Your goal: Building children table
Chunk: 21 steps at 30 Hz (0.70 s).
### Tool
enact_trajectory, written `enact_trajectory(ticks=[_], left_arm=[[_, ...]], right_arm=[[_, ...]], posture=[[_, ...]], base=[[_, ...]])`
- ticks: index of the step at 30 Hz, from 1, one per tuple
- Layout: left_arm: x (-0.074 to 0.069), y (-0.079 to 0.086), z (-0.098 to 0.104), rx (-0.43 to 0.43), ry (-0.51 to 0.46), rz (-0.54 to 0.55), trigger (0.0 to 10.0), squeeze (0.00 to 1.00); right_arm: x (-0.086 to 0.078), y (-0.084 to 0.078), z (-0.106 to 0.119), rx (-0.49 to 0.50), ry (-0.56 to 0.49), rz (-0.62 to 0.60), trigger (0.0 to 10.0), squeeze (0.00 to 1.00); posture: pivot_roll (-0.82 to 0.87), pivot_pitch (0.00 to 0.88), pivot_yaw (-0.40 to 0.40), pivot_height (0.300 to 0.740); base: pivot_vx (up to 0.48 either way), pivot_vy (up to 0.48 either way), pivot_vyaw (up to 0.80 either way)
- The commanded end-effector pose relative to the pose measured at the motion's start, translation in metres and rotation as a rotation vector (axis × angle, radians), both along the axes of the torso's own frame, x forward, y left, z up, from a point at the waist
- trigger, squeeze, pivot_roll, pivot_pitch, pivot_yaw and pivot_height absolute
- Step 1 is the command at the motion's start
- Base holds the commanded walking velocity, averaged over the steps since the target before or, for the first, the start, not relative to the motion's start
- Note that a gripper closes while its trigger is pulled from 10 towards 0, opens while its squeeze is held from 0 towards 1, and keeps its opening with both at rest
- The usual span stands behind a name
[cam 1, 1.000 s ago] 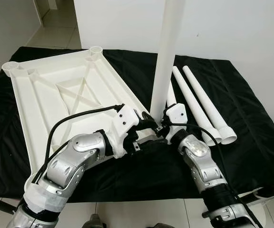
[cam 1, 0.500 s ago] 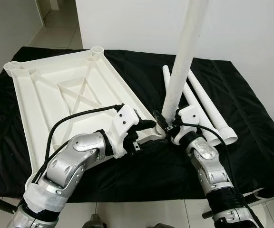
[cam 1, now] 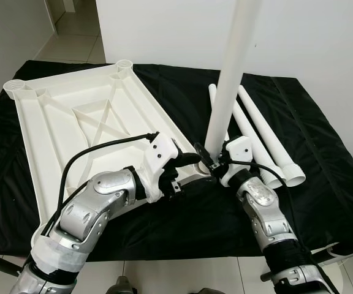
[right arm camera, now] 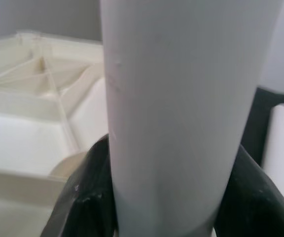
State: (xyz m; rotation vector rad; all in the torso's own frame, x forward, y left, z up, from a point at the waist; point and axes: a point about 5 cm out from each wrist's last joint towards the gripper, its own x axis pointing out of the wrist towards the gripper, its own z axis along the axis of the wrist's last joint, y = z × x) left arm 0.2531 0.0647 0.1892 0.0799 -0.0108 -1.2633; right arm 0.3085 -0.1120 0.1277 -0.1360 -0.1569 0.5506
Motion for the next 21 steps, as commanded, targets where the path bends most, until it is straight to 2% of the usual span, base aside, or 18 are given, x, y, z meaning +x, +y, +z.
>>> enact_trajectory(ticks=[1,12,15,18,20,21], left_arm=[[-0.0016,-0.0018,0.0067,-0.007,-0.02,0.001,10.0,0.0],[-0.0021,-0.0023,0.008,-0.015,-0.019,0.009,10.0,0.0],[-0.002,-0.0026,0.0086,-0.016,-0.021,0.008,10.0,0.0],[-0.0022,-0.0032,0.0095,-0.02,-0.021,0.006,10.0,0.0],[-0.0022,-0.0032,0.0095,-0.02,-0.021,0.006,10.0,0.0],[-0.0024,-0.0035,0.0096,-0.021,-0.021,0.004,10.0,0.0]], right_arm=[[-0.003,-0.0013,-0.0222,-0.031,0.104,0.002,10.0,0.0],[-0.0036,0.0031,-0.0285,-0.07,0.108,0.04,10.0,0.0],[-0.0063,0.0022,-0.0301,-0.049,0.121,0.061,10.0,0.0],[-0.0068,-0.0016,-0.0312,0.053,0.16,0.056,10.0,0.0],[-0.0068,-0.0016,-0.0312,0.053,0.16,0.056,10.0,0.0],[-0.0063,-0.0029,-0.0314,0.089,0.174,0.049,10.0,0.0]], posture=[[0.1,0.028,-0.041,0.74],[0.1,0.029,-0.046,0.74],[0.1,0.027,-0.047,0.74],[0.1,0.024,-0.046,0.74],[0.1,0.024,-0.046,0.74],[0.1,0.024,-0.046,0.74]], base=[[0.0,0.0,0.0],[0.0,0.0,0.0],[0.0,0.0,0.0],[0.0,0.0,0.0],[0.0,0.0,0.0],[0.0,0.0,0.0]])
